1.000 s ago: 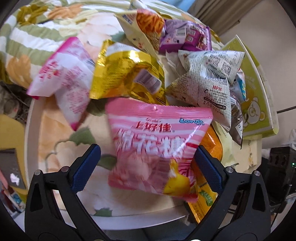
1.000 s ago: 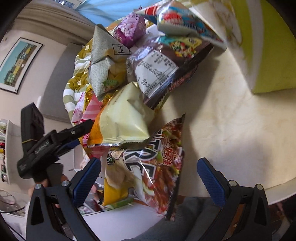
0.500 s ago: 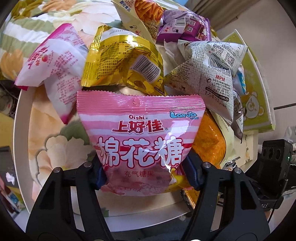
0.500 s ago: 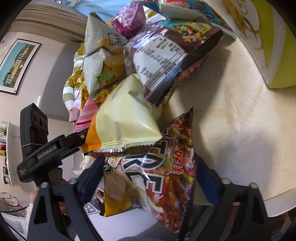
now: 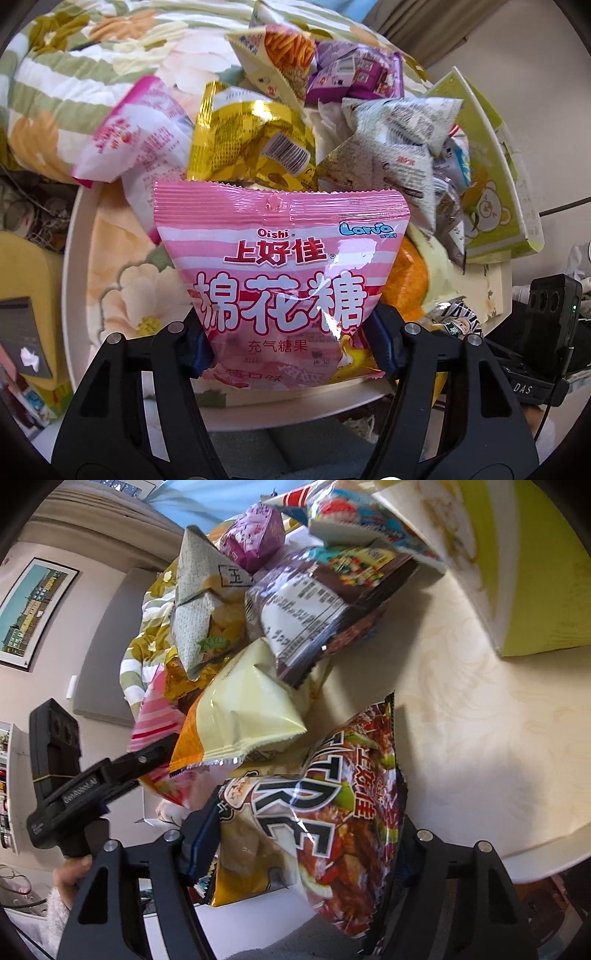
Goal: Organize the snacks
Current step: 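Carry both bags over the green box and release them inside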
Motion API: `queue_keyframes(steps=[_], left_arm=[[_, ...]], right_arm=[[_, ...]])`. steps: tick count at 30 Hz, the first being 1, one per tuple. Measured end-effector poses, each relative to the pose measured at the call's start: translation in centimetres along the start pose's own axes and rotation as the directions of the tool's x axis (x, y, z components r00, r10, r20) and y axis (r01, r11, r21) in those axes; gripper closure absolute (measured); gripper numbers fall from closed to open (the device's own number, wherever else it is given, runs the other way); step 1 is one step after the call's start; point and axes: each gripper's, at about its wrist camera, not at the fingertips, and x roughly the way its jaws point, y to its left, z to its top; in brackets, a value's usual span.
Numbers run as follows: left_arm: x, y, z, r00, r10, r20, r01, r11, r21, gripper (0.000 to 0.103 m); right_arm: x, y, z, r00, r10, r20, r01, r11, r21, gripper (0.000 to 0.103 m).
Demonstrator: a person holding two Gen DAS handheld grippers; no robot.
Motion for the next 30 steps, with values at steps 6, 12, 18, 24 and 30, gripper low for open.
queue_keyframes(steps=[6,12,18,24,30], left_arm=[[-3.5,-0.5,-0.2,0.999,-0.005,0.038,0.005,1.0,-0.001,0.039],[-6.6,-2.2,0.8,0.996,-0.028,0.082,0.025,0.999,0.043,0.039],[-8.6,-6.1,3.9,0.99,-0.055,0.133,0.043,0.995,0.091,0.039],[-8.5,-12.3,8.2,0.979,-0.068,0.19,0.042,0.99,0.136,0.039],[-5.7,-19.5,12.7,0.973,-0.079,0.217,0.046,0.987,0.154,0.039]], right_arm=[[-3.4,0.1,-0.4,0.995,-0.092,0.022,0.092,0.996,0.002,0.034],[-8.1,1.7,-0.2,0.99,-0.11,0.093,0.113,0.993,-0.027,0.034],[-13.0,2.9,2.5,0.971,-0.092,0.221,0.111,0.991,-0.078,0.034],[-17.1,1.8,6.9,0.94,-0.095,0.326,0.137,0.985,-0.108,0.034],[-20.7,-1.3,13.8,0.914,-0.145,0.379,0.211,0.967,-0.139,0.034]])
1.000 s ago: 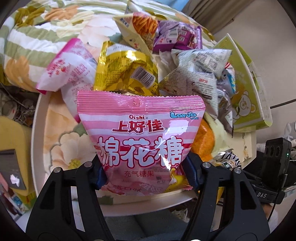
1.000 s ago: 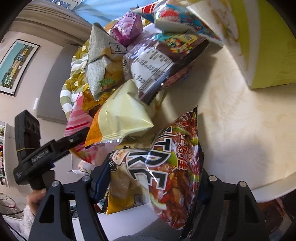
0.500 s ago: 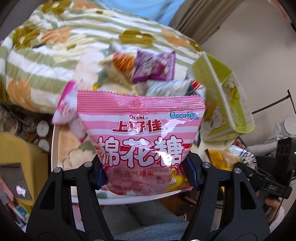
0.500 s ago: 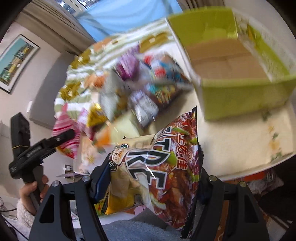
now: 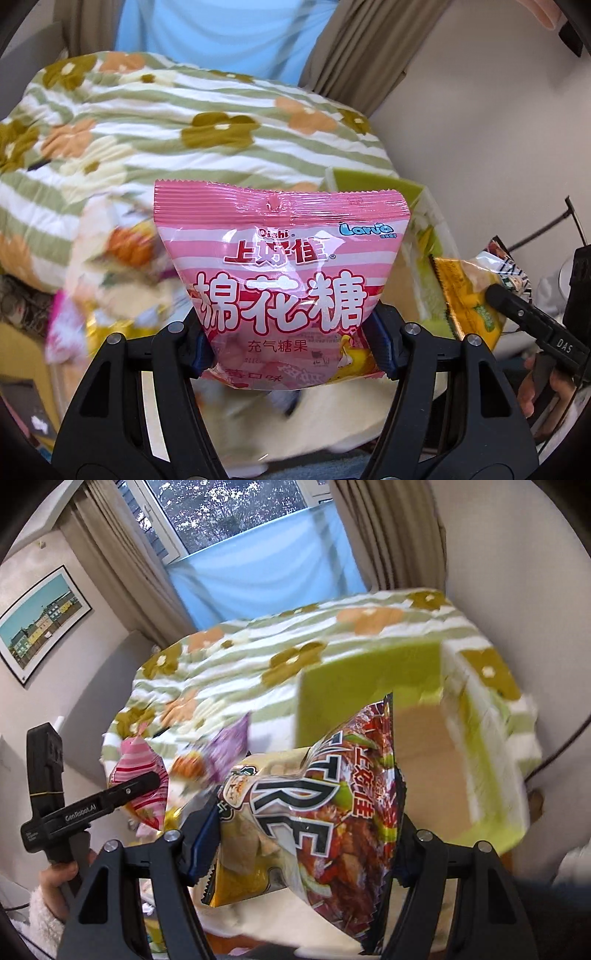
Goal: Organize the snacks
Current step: 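Carry both bags over the green box and release them inside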
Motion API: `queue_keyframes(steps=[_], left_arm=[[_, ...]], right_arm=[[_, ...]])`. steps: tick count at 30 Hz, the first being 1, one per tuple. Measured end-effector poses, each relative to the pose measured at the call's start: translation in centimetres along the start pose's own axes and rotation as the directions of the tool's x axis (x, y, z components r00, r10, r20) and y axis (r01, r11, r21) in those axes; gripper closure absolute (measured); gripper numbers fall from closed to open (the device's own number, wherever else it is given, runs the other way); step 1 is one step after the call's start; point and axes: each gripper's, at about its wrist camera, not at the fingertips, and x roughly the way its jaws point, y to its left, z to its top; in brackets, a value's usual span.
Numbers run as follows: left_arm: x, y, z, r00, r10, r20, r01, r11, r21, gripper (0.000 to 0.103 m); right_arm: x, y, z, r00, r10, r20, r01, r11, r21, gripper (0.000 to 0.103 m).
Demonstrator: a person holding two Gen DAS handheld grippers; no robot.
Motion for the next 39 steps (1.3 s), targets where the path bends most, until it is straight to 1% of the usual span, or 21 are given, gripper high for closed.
queue_keyframes(steps=[2,5,8,11,14,16,18,19,20,21,23,27,30,34,37,39], left_arm=[[2.0,-2.4,1.8,1.0,-0.007,0.005,0.007,1.0,0.009,0.039],[5.3,-5.7,4.1,1.0,0.0,-0.006,0.0,1.0,0.023,0.039],[8.6,-8.3,5.6,0.999,0.008,-0.031,-0.007,0.999,0.032,0.039],[11.8,-10.5,6.5,0.998,0.025,-0.063,-0.021,0.998,0.052,0.039],[14.7,-12.1,7.0,0.994,0.039,-0.103,-0.032,0.997,0.07,0.039],[16.0,-12.7,7.2,0.992,0.047,-0.117,-0.037,0.996,0.084,0.039],[17.4,-13.5,7.5,0.99,0.06,-0.124,-0.048,0.994,0.103,0.033],[17.8,-13.7,7.5,0.99,0.062,-0.126,-0.049,0.993,0.108,0.027],[18.4,-14.0,7.6,0.989,0.07,-0.129,-0.054,0.991,0.119,0.008],[18.7,-14.2,7.7,0.989,0.082,-0.123,-0.066,0.99,0.127,0.001],[18.9,-14.3,8.0,0.989,0.097,-0.109,-0.081,0.987,0.141,0.001],[18.8,-14.2,8.0,0.987,0.114,-0.114,-0.096,0.984,0.153,0.001],[18.2,-13.9,7.4,0.984,0.134,-0.12,-0.113,0.979,0.169,0.001],[17.0,-13.6,6.2,0.977,0.172,-0.125,-0.148,0.972,0.181,0.001],[15.9,-13.3,5.5,0.978,0.172,-0.114,-0.151,0.973,0.172,0.001],[15.0,-13.0,5.2,0.98,0.166,-0.106,-0.148,0.976,0.157,0.001]], right_arm=[[0.6,-1.9,2.2,1.0,-0.022,0.0,0.022,1.0,-0.018,0.034],[1.6,-4.2,4.5,0.999,-0.05,-0.002,0.05,0.998,-0.033,0.034],[3.2,-6.5,6.7,0.999,-0.051,-0.018,0.05,0.998,-0.046,0.034],[4.5,-8.7,8.1,0.999,-0.034,-0.041,0.032,0.998,-0.047,0.034],[5.5,-10.6,9.1,0.997,-0.057,-0.056,0.054,0.998,-0.043,0.034],[5.9,-11.6,9.6,0.996,-0.063,-0.066,0.061,0.998,-0.033,0.034],[6.3,-12.5,9.7,0.995,-0.072,-0.073,0.07,0.997,-0.026,0.034],[6.4,-12.9,9.8,0.994,-0.082,-0.075,0.08,0.997,-0.024,0.034],[6.5,-13.2,9.8,0.992,-0.094,-0.079,0.092,0.996,-0.02,0.034],[6.6,-13.5,9.7,0.991,-0.103,-0.085,0.102,0.995,-0.013,0.034],[6.7,-13.9,9.7,0.99,-0.104,-0.09,0.104,0.995,-0.002,0.034],[6.9,-14.3,9.4,0.988,-0.122,-0.098,0.122,0.993,-0.007,0.034],[7.0,-14.6,9.2,0.987,-0.123,-0.1,0.124,0.992,0.007,0.034],[6.7,-14.4,9.4,0.991,-0.099,-0.085,0.101,0.995,0.018,0.034],[6.5,-13.8,9.9,0.993,-0.098,-0.065,0.098,0.995,-0.005,0.034],[7.0,-13.4,10.4,0.993,-0.099,-0.071,0.098,0.995,-0.03,0.034]])
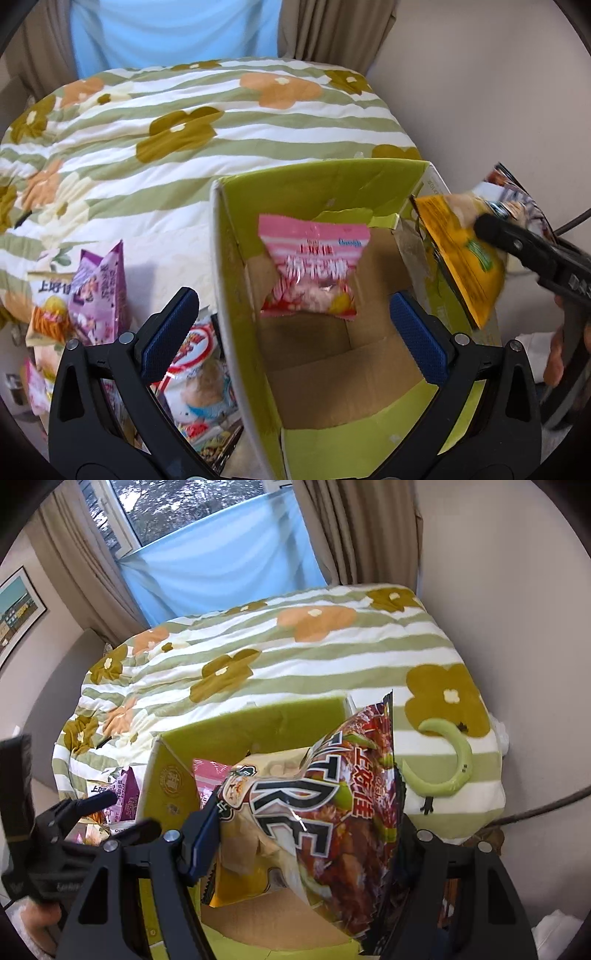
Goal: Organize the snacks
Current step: 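Carry both bags over the green box and release them inside, then withdraw both tools from the box back toward the snack pile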
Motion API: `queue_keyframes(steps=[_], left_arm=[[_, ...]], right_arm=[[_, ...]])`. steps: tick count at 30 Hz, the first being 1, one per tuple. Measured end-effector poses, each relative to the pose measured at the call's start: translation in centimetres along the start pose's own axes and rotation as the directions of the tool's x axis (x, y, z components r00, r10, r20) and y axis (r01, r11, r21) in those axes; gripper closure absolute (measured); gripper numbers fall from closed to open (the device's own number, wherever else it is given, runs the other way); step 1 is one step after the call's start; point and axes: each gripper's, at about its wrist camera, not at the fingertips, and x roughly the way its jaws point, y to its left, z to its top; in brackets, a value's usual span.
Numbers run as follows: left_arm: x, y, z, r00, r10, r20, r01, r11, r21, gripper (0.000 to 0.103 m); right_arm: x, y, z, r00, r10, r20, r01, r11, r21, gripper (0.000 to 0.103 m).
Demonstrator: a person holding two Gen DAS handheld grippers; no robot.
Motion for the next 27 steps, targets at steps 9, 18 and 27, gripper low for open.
queue_keyframes(steps=[9,18,27], left_arm=[[-0.6,1.6,-0.8,1.0,0.011,0.021,-0.01,0.998,-0.055,0.001],[0.7,2.1,-1.7,1.0,0.023,-0.007,-0.024,0.996,-0.082,0.001],[-1.9,2.0,-2.0,0.998,0.042,0.037,-0.038,0.995,-0.092,0.001]], right_arm=[[4.6,1.2,1.3,0.999,-0.03,-0.041,0.026,0.994,-0.104,0.022],[5.0,1.0,0.2,0.998,-0.061,0.01,0.062,0.983,-0.174,0.0],[1.7,1.5,0.3,0.997,-0.064,0.038,0.07,0.977,-0.2,0.0]])
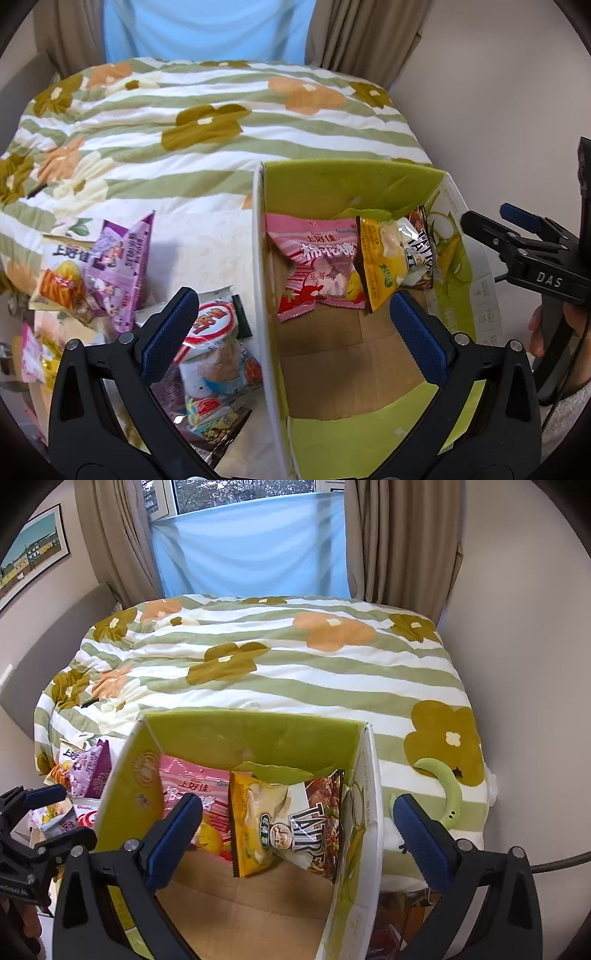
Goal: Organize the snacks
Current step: 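Withdraw both tools from the box back toward the snack pile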
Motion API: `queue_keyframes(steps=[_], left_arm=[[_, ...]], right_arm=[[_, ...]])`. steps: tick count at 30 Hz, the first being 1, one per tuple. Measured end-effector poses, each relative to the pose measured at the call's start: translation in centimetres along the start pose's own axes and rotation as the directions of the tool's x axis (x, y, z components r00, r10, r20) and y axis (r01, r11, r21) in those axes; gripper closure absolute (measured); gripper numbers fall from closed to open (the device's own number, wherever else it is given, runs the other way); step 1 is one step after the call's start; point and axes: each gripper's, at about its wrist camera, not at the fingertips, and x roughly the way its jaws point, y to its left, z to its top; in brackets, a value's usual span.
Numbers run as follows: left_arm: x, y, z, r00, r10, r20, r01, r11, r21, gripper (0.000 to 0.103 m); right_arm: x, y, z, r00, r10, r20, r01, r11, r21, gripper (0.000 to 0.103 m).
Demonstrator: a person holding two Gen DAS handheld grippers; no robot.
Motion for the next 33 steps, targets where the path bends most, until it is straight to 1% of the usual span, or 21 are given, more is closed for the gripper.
queue_keyframes(steps=[3,6,8,11,14,16,19,21,24,27,30,33], left_arm=[[-1.8,0.3,-0.1,1.0,-0.013,0.022,0.013,1.0,0.002,0.001],[-4.4,0.9,-0.5,0.997,0.019,0.076,-0.02,1.0,0.013,0.001],[-6.2,1.4,-1.0,0.992,0.047,0.119,-0.049,0.999,0.02,0.001],[-9.2,3.1,-2.2,0.979,0.085,0.185,-0.094,0.995,0.037,0.001],[-11.6,5.6,-3.4,0.974,0.077,0.214,-0.087,0.995,0.038,0.001],[-12.8,7.2,-4.1,0.973,0.069,0.219,-0.077,0.997,0.029,0.001],[-14.7,10.8,-5.6,0.976,0.059,0.211,-0.066,0.998,0.024,0.001],[-15.3,12.5,-6.4,0.977,0.053,0.205,-0.059,0.998,0.024,0.001],[-16.5,15.8,-8.0,0.981,0.014,0.195,-0.02,0.999,0.025,0.001],[-16.9,18.0,-9.1,0.985,-0.017,0.173,0.011,0.999,0.035,0.001],[-16.5,19.7,-10.1,0.989,-0.039,0.142,0.031,0.998,0.062,0.001],[-15.6,20.8,-10.8,0.992,-0.067,0.106,0.059,0.995,0.076,0.001]], right_arm=[[-2.1,0.3,0.0,0.999,0.015,0.042,-0.015,1.0,0.01,0.0],[-4.5,1.1,-0.3,0.997,0.019,0.079,-0.022,0.999,0.037,0.0],[-6.1,2.1,-0.6,0.995,0.013,0.1,-0.018,0.999,0.049,0.0],[-8.1,3.9,-1.2,0.991,0.021,0.13,-0.029,0.998,0.054,0.0],[-10.2,6.4,-2.1,0.986,0.048,0.158,-0.061,0.995,0.08,0.0],[-11.4,8.6,-2.8,0.983,0.063,0.171,-0.08,0.992,0.094,0.0],[-12.4,11.7,-3.6,0.98,0.063,0.187,-0.083,0.991,0.102,0.0],[-12.9,14.0,-4.3,0.981,0.058,0.187,-0.079,0.991,0.106,0.0],[-13.3,17.1,-5.5,0.98,0.064,0.188,-0.085,0.991,0.107,0.0],[-13.2,19.9,-6.9,0.978,0.093,0.185,-0.116,0.986,0.119,0.0],[-12.6,22.8,-8.6,0.982,0.088,0.167,-0.11,0.986,0.127,0.0],[-11.6,24.8,-10.3,0.986,0.09,0.142,-0.111,0.982,0.151,0.0]])
